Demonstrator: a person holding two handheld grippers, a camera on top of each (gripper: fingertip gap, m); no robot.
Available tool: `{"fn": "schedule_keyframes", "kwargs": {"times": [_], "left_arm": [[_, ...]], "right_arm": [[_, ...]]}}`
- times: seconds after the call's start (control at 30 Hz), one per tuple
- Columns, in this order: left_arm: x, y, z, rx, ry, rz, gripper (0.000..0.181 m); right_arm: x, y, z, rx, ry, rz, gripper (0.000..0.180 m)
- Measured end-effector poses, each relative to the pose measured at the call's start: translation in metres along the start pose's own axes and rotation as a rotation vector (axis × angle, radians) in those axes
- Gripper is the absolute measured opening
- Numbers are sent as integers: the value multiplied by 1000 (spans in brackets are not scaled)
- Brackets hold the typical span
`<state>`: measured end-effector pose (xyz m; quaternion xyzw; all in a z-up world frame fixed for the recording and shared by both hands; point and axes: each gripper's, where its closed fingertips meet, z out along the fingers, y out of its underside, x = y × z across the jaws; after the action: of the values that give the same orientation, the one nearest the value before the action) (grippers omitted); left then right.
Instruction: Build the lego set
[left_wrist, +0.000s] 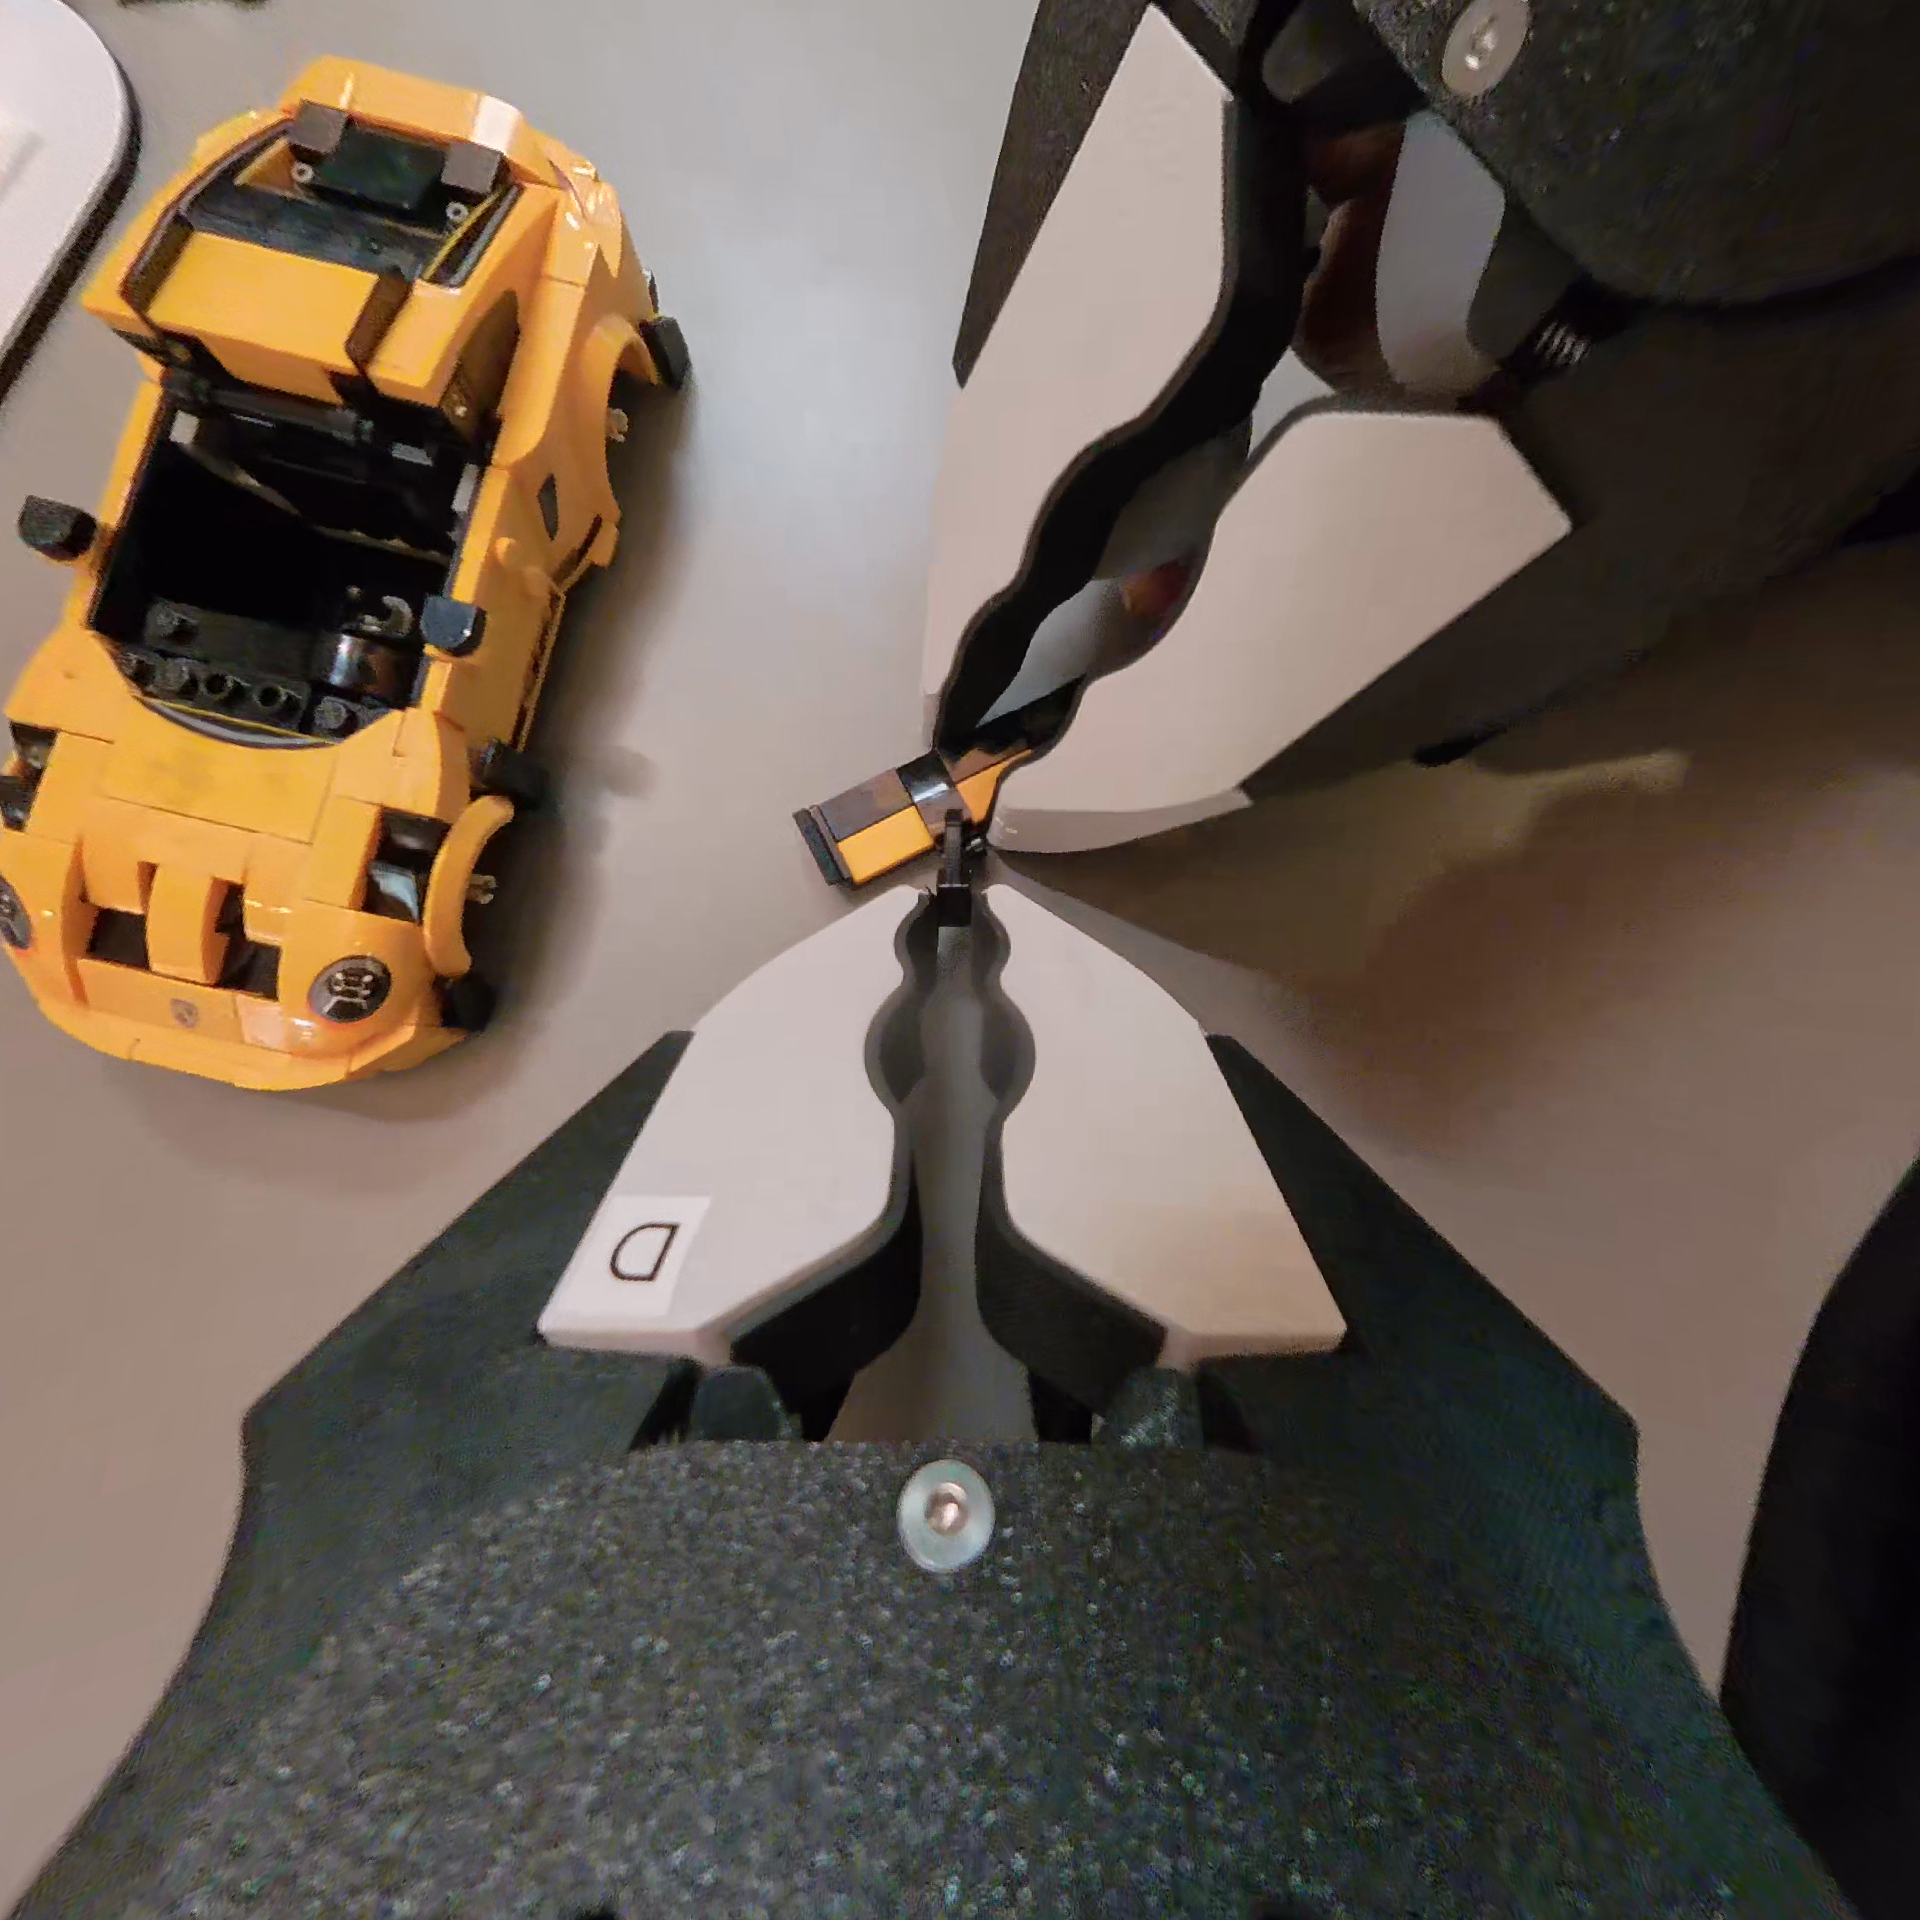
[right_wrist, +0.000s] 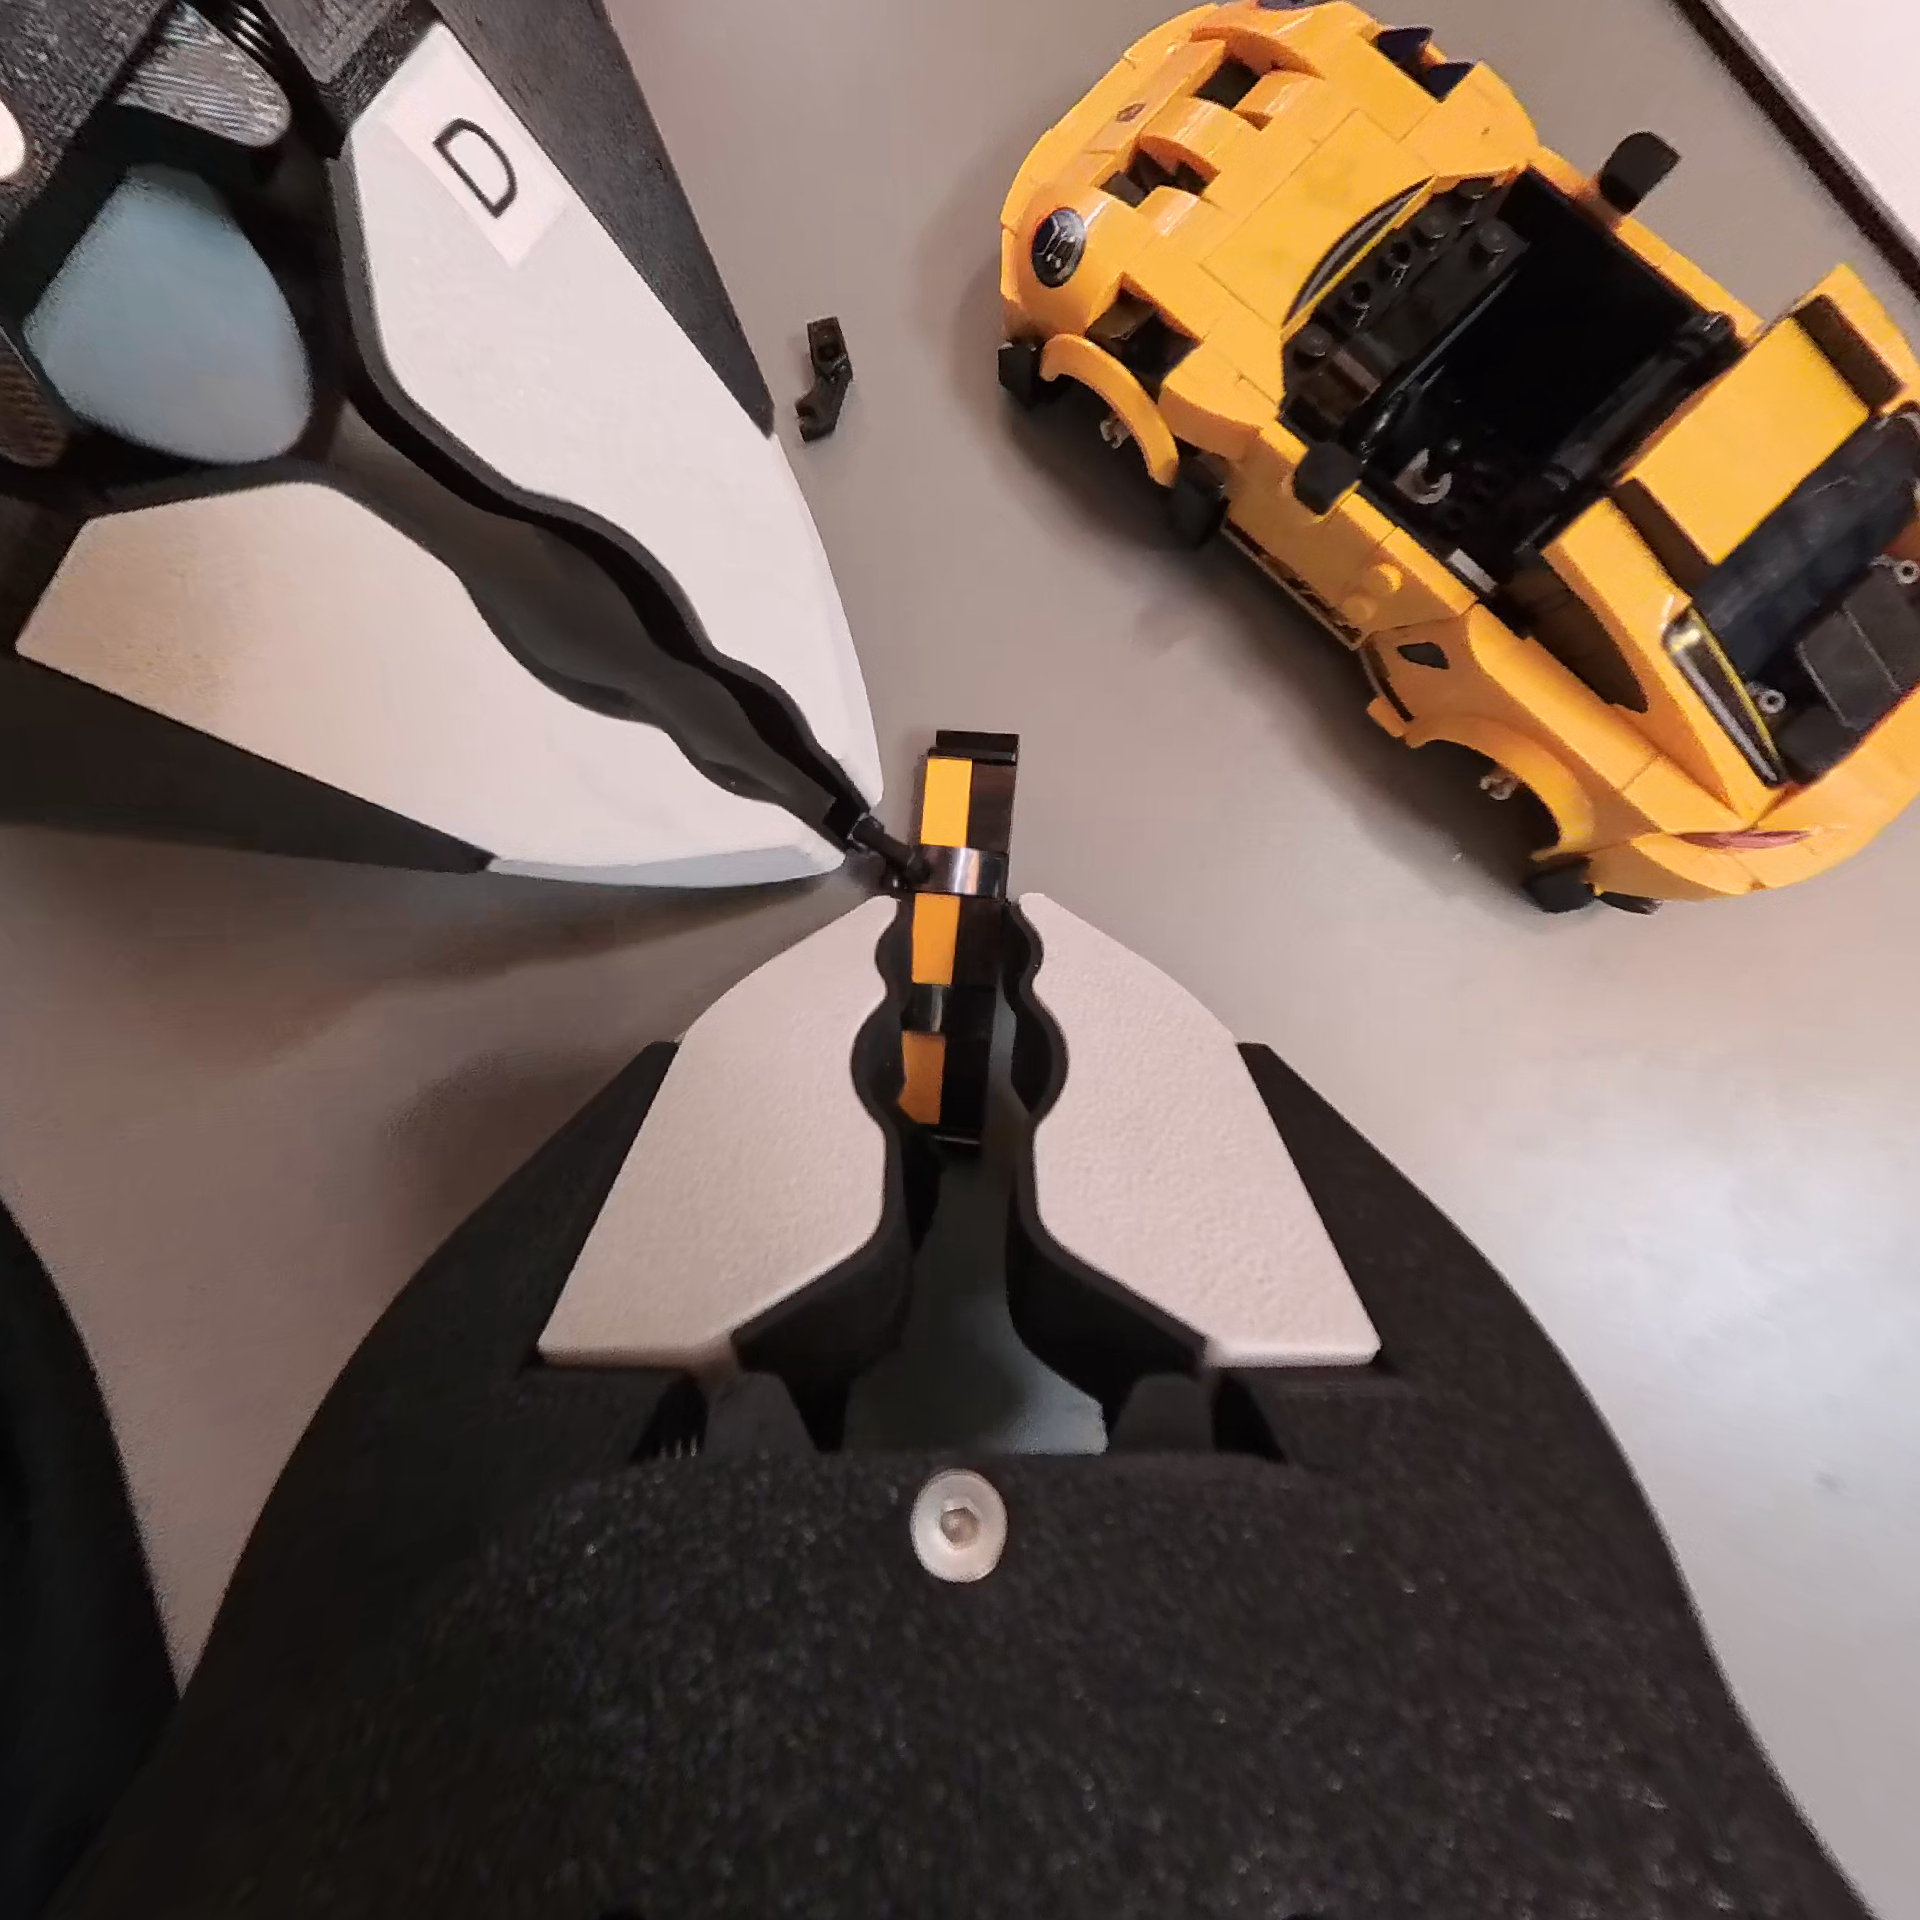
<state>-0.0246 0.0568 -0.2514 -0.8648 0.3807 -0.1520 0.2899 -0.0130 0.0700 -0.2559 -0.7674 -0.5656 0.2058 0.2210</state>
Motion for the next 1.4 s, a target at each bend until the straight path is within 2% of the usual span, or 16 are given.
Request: {"fn": "schedule_keyframes", "kwargs": {"times": [0.37,0.63,0.93,1.17,1.27,1.4], "left_arm": [[-1,3,0,-29,8,-54,6],[-2,3,1,-52,-3,-64,6],[1,-1,4,-82,10,-26,6],[4,-4,6,-104,47,-7,6],[4,-2,8,-118,47,-7,6],[4,-1,8,-132,52,-8,6]], "right_arm": [[4,1,0,-15,44,21,16],[-3,2,-1,-22,11,17,30],[-3,10,-8,-39,-35,39,25],[1,12,-13,-25,-56,45,34],[3,6,-21,23,-45,-20,29],[-1,-2,-26,92,-31,-277,5]]}}
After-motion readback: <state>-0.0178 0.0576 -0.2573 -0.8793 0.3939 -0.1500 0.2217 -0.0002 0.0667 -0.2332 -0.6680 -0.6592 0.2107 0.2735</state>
